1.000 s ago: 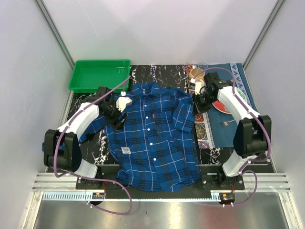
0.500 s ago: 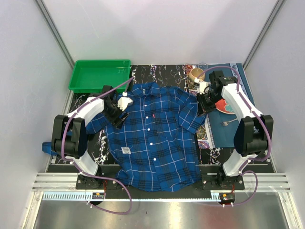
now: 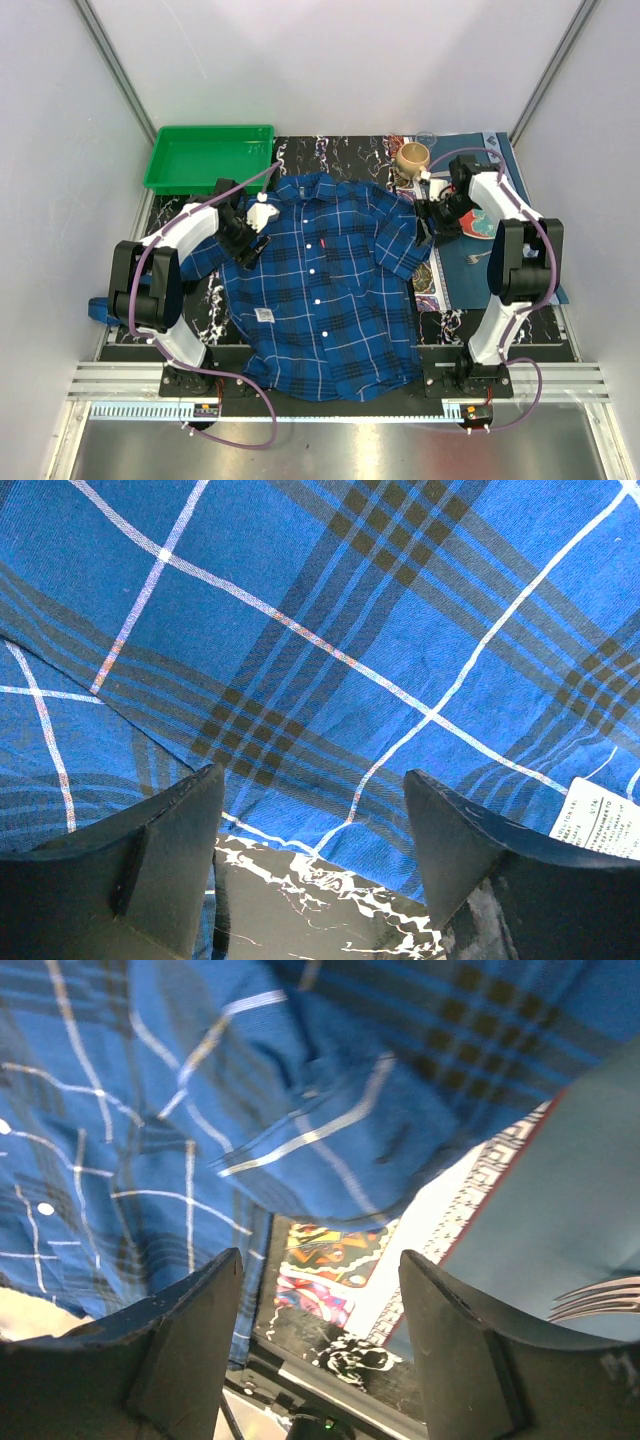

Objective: Pin the brooch onto the clothing

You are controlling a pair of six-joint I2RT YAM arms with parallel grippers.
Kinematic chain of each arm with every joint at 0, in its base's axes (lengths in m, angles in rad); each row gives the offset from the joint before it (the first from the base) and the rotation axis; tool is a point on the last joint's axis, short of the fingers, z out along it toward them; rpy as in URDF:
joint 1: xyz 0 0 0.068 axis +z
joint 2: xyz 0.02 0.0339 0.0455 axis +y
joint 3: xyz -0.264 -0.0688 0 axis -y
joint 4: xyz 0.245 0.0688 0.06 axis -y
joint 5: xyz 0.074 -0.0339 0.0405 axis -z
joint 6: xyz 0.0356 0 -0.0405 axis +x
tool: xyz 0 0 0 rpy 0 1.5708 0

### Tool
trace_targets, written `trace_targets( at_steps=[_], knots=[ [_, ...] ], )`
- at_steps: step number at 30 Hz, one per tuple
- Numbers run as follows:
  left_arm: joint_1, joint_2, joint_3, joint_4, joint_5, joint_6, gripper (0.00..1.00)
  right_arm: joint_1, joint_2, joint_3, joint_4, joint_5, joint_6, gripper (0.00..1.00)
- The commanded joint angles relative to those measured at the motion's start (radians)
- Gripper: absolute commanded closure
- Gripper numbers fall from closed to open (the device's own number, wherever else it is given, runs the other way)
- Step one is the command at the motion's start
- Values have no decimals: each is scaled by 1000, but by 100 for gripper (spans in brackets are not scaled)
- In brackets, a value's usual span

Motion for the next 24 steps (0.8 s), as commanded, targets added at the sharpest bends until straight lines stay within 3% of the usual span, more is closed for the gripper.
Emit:
trace_targets(
  at_steps=[1, 7, 16, 20, 21, 24],
  knots=[
    [2, -25, 38, 5, 2, -1, 25, -22, 59, 53, 45, -26, 3, 29],
    [2, -22, 53, -4, 3, -1, 25, -22, 130, 101, 80, -68, 54, 30],
    [2, -22, 47, 1, -3, 2, 25, -22, 113, 135, 76, -66, 55, 49],
    [2, -19, 50, 1, 0, 0, 25, -22, 94, 141, 64, -78, 57, 62],
    [2, -21, 50, 1, -2, 2, 25, -22, 93, 141, 61, -81, 55, 73],
    [3, -21, 50, 1, -5, 3, 25, -22, 82, 142, 57, -78, 52, 92]
  ],
)
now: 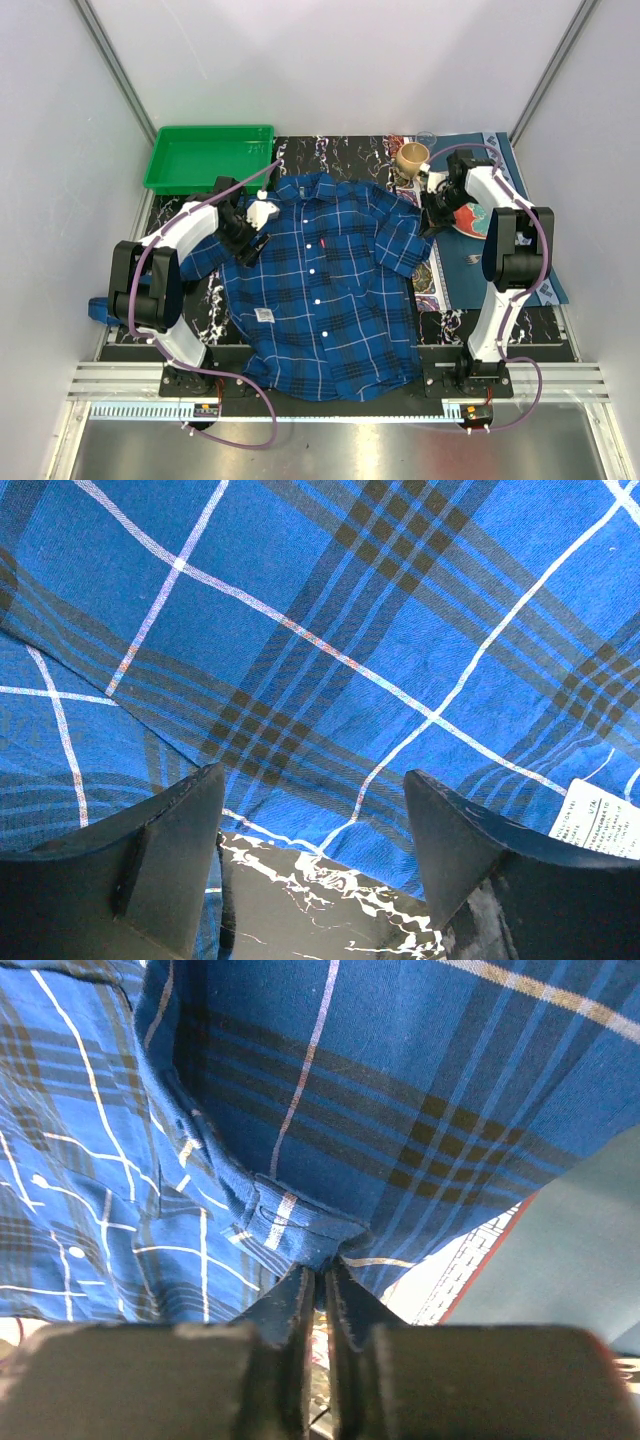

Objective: Pin the brooch onto the clothing

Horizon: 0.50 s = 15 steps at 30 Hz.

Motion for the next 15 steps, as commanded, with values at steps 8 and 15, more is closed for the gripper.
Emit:
trace_targets(
  at_steps=[8, 15],
  knots=[
    [5, 13, 4, 7, -72, 29, 33, -60, -176, 154, -87, 84, -79, 100],
    [30, 79, 28, 15, -118, 37, 38, -269, -93, 414, -231, 251, -280, 100]
  ],
)
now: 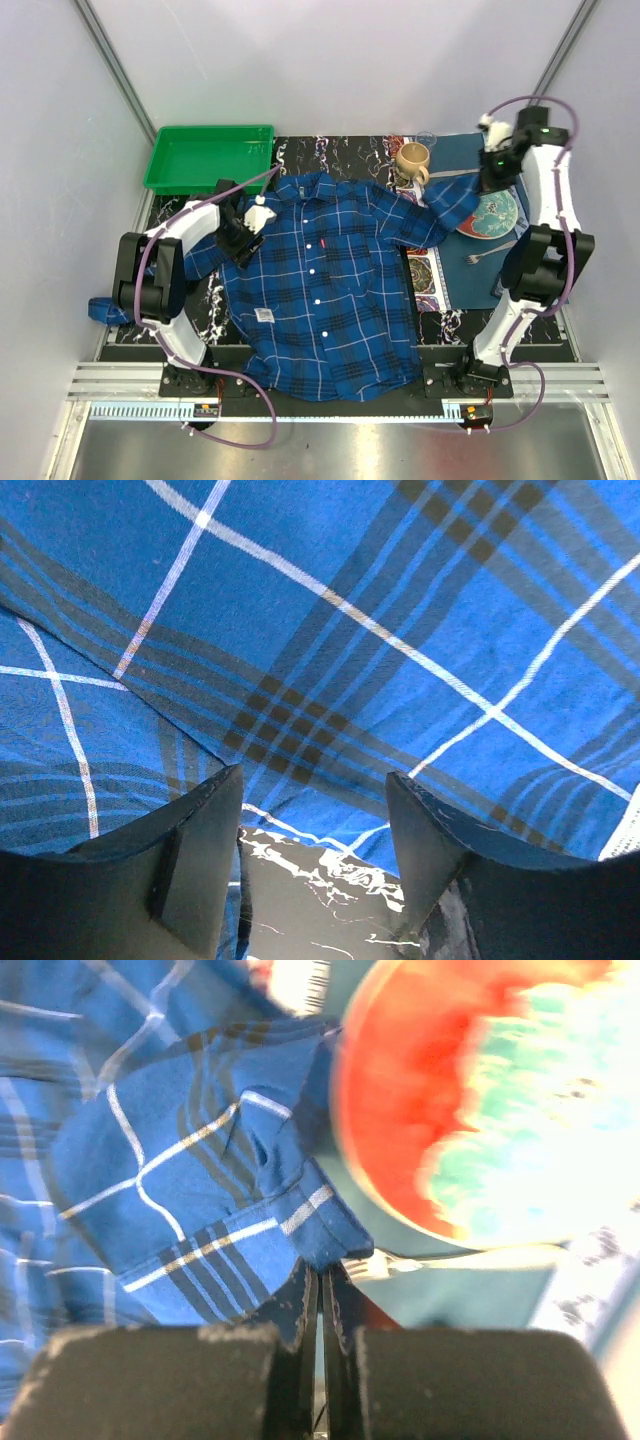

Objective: Pin the brooch onto the clothing

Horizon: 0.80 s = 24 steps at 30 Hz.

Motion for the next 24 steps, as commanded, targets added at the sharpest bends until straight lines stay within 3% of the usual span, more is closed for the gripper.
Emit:
trace_targets(
  at_steps=[1, 7, 22, 23, 24],
  knots=[
    [17, 41, 35, 16, -59, 14, 39, -114, 37, 142, -105, 169, -162, 100],
    [24, 72, 41, 19, -83, 11, 45, -228, 156, 304, -166, 275, -287, 100],
    [37, 63, 24, 19, -105, 20, 50, -296, 261, 239, 4, 500, -388, 100],
    [40, 60, 24, 19, -102, 18, 50, -296, 264, 239, 14, 502, -376, 99],
    [43, 57, 22, 19, -96, 20, 50, -294, 269, 242, 28, 500, -368, 86]
  ],
)
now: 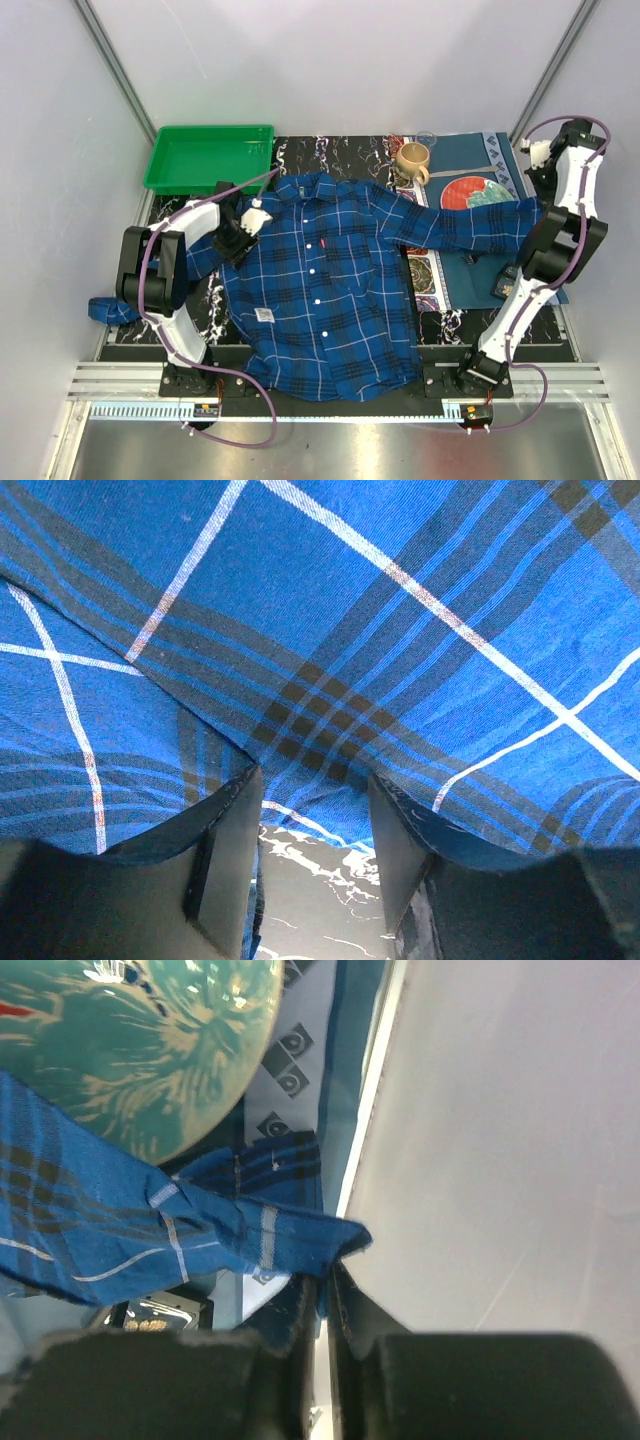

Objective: Pin the brooch onto the clothing

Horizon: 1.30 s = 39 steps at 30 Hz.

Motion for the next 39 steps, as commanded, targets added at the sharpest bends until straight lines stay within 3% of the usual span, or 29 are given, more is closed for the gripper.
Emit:
trace_targets(
  at_steps=[1, 2, 3, 5, 8, 13, 18, 22, 26, 34, 39],
  knots=[
    [22, -17, 25, 12, -7, 10, 50, -10, 42, 23, 62, 60, -3, 73],
    [30, -38, 28, 9, 56, 11, 50, -7, 49, 52, 38, 44, 27, 60],
    [42, -57, 31, -3, 108, 16, 46, -3, 58, 91, -53, -20, 46, 35],
    [81, -113, 45, -15, 234, 22, 41, 13, 75, 236, -157, -107, 99, 26],
    [102, -152, 86, -25, 298, 19, 37, 40, 56, 348, -264, -261, 155, 22],
    [104, -155, 134, -29, 343, -6, 34, 189, -35, 275, -280, -451, 215, 25],
    [85, -101, 120, -28, 267, 77, 36, 373, -94, 126, -130, -598, 348, 39],
    [78, -52, 104, -34, 205, 123, 42, 569, -97, -27, 37, -563, 426, 49],
    [73, -3, 89, -6, 129, 143, 46, 667, -79, -179, 238, -494, 517, 59],
    [64, 113, 143, 24, 0, 184, 64, 703, 82, -218, 384, -410, 548, 62],
    [65, 204, 244, 43, -66, 172, 67, 703, 153, -186, 413, -352, 528, 63]
  ],
)
